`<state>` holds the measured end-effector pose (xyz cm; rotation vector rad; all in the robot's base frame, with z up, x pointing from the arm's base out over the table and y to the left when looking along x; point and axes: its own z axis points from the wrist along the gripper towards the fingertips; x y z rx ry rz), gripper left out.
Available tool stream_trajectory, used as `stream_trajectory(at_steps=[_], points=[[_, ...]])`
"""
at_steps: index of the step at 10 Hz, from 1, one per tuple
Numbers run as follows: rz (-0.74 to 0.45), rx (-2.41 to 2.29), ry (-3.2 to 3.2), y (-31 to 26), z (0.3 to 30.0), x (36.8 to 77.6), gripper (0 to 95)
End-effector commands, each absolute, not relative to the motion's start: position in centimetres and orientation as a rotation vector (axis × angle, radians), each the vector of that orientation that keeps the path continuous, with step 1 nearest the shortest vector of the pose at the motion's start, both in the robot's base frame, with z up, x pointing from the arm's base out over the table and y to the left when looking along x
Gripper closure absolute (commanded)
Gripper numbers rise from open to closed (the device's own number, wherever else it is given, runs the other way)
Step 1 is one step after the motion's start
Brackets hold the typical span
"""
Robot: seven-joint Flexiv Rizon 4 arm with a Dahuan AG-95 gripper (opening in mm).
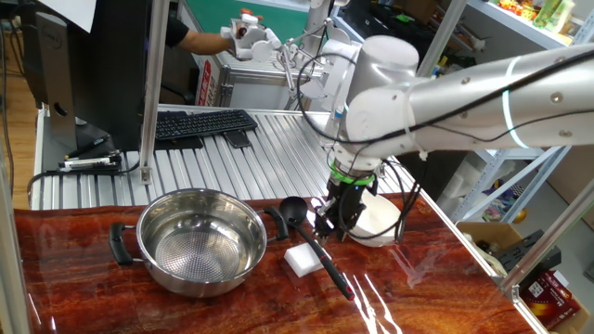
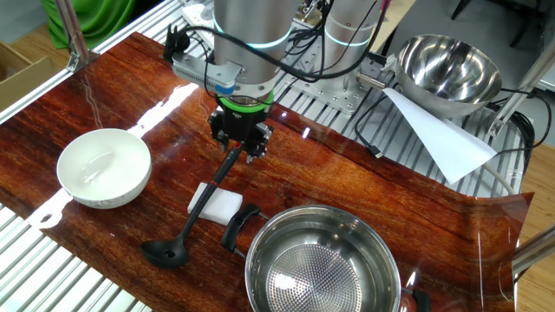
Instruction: Scoop water with a large spoon from one bowl to another
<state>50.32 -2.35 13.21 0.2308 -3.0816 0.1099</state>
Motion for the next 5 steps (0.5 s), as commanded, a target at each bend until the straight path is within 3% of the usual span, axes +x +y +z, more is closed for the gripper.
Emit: stream_trajectory(at_steps=[1, 5], points=[[0.105, 0.232, -3.078, -2.5, 12.8, 50.4, 19.0], [0.088, 0.24, -3.093, -2.9, 11.6, 50.6, 19.0]])
